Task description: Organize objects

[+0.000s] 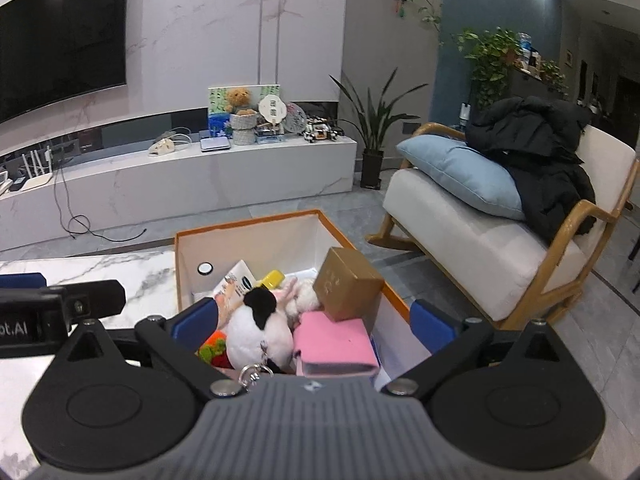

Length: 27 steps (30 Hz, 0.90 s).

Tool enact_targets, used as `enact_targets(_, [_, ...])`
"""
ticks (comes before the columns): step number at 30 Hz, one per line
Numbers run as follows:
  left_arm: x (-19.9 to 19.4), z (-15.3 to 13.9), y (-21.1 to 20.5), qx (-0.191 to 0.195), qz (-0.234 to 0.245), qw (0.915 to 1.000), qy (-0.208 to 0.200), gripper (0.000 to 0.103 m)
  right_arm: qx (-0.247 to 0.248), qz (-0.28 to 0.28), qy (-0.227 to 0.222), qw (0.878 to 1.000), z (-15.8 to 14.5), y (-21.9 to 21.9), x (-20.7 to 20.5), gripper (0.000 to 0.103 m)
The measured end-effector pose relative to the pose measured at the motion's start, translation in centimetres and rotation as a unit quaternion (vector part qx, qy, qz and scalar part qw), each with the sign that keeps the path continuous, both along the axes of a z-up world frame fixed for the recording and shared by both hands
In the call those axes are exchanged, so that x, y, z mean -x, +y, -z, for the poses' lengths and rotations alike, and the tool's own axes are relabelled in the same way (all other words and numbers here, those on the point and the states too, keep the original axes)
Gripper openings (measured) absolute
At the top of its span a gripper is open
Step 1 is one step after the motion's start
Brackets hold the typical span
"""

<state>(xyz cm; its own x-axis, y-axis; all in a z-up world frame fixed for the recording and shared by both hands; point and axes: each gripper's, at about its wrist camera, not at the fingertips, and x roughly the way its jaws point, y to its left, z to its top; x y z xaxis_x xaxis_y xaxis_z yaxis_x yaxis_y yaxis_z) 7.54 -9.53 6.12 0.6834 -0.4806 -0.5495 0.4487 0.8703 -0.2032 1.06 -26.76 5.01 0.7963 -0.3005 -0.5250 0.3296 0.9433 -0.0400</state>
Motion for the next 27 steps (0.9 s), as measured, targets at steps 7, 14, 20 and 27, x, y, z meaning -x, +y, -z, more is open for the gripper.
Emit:
enact_targets(7, [-0.4,1.4,-1.4,-0.024,0.003,0.9992,0.033,0.103,0.009,0.026,0.039,0.999,1.0,-0.6,-0.7,0.102])
enact_targets(14, [-0.9,2.8,-2.0,-0.027,0.012,0.9977,0.061,0.103,0.011,0.032,0.062,0.998,2.0,-1.4,-0.9,0.102])
enact_targets(20, [-1.0,3.4,-2.5,-0.030,0.019,0.9968,0.071,0.103,-0.005,0.037,0.066,0.997,2.2,-2.1,-0.6,0.102])
enact_targets(27, [-1.1,3.9,-3.1,-0.034,0.018,0.9963,0.077,0.103,-0.019,0.051,0.094,0.994,3.4,-2.3,-1.0,0.102])
